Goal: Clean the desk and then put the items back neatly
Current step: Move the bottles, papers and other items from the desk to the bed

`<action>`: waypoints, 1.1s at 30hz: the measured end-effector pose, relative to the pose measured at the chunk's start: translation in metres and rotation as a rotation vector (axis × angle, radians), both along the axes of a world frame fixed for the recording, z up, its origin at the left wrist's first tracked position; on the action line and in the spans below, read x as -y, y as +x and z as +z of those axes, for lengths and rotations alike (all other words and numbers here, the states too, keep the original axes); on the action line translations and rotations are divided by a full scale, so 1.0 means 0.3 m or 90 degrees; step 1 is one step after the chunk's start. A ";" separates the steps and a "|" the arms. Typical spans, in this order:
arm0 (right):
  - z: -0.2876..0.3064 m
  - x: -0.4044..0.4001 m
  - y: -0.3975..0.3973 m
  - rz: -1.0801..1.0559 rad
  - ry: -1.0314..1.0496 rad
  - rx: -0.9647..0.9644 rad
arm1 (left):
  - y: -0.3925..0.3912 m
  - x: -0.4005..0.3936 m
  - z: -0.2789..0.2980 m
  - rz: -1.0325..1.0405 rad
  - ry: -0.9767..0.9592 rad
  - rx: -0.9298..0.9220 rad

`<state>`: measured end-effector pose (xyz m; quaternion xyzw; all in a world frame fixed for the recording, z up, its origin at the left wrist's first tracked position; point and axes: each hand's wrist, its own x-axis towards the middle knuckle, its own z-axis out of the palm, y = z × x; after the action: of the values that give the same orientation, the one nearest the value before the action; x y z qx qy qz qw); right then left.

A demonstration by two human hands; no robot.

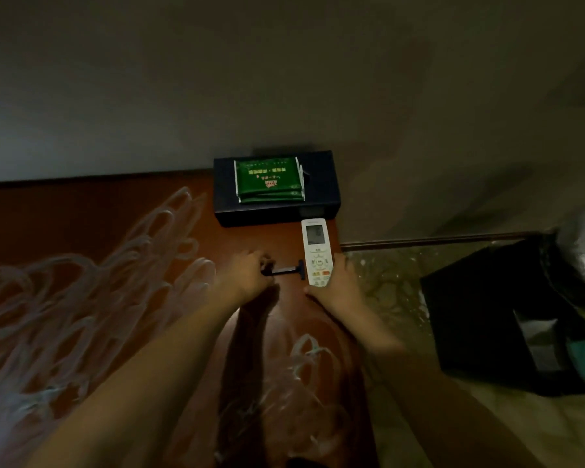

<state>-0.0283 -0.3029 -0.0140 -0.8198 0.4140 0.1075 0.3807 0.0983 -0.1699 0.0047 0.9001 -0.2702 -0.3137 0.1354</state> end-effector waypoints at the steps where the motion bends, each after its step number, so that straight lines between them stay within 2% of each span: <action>1: -0.015 0.009 0.018 -0.014 0.008 0.004 | 0.002 0.014 -0.023 -0.004 -0.005 -0.012; 5: -0.072 0.016 0.045 -0.061 0.027 0.035 | 0.017 0.042 -0.088 -0.022 -0.022 -0.004; 8: -0.083 0.012 0.056 -0.046 0.006 0.021 | 0.032 0.046 -0.094 -0.065 -0.009 -0.009; 15: -0.066 0.003 0.031 -0.067 0.055 0.023 | 0.070 -0.007 -0.035 -0.024 0.000 -0.010; 22: 0.002 -0.050 -0.094 -0.181 0.101 0.084 | 0.063 -0.072 0.047 -0.027 0.019 0.008; 29: 0.102 -0.184 -0.362 -0.316 0.080 0.138 | -0.074 -0.084 0.155 -0.141 -0.054 0.007; 33: 0.161 -0.338 -0.511 -0.389 0.038 0.134 | -0.197 -0.126 0.215 -0.269 -0.102 0.014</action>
<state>-0.1817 -0.2016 0.0343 -0.6527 0.5957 -0.0852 0.4603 0.0391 -0.1319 0.0692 0.8134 -0.4778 -0.3030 0.1347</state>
